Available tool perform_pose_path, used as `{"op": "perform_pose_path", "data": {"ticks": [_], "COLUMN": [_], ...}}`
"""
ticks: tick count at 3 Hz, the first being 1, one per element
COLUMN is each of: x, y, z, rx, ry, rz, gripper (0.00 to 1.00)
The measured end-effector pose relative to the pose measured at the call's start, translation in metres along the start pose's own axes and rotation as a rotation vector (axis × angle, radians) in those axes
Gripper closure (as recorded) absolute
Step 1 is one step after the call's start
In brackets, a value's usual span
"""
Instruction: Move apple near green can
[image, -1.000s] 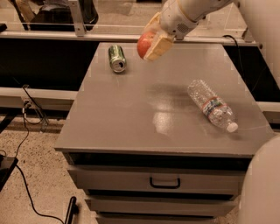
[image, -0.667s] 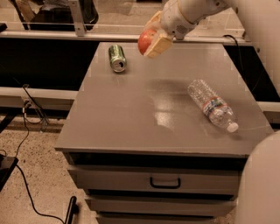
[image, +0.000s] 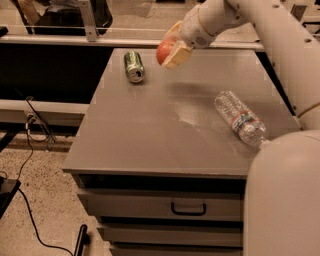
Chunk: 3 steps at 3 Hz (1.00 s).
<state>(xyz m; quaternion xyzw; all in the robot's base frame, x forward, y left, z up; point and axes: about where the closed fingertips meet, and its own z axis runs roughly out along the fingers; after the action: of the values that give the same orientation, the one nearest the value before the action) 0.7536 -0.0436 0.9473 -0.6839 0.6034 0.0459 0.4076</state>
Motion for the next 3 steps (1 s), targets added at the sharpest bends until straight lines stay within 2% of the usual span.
{"op": "perform_pose_path", "data": {"ticks": [1,2,3], "x": [0.012,0.020,0.021], "y": [0.001,0.005,0.013], "z": [0.027,0.044,0.059], "rx": [-0.044,-0.075,-0.112], "ry": [-0.018,-0.016,-0.043], "rz": [0.038,0.072,0.091], "gripper": [1.00,0.85,0.61]}}
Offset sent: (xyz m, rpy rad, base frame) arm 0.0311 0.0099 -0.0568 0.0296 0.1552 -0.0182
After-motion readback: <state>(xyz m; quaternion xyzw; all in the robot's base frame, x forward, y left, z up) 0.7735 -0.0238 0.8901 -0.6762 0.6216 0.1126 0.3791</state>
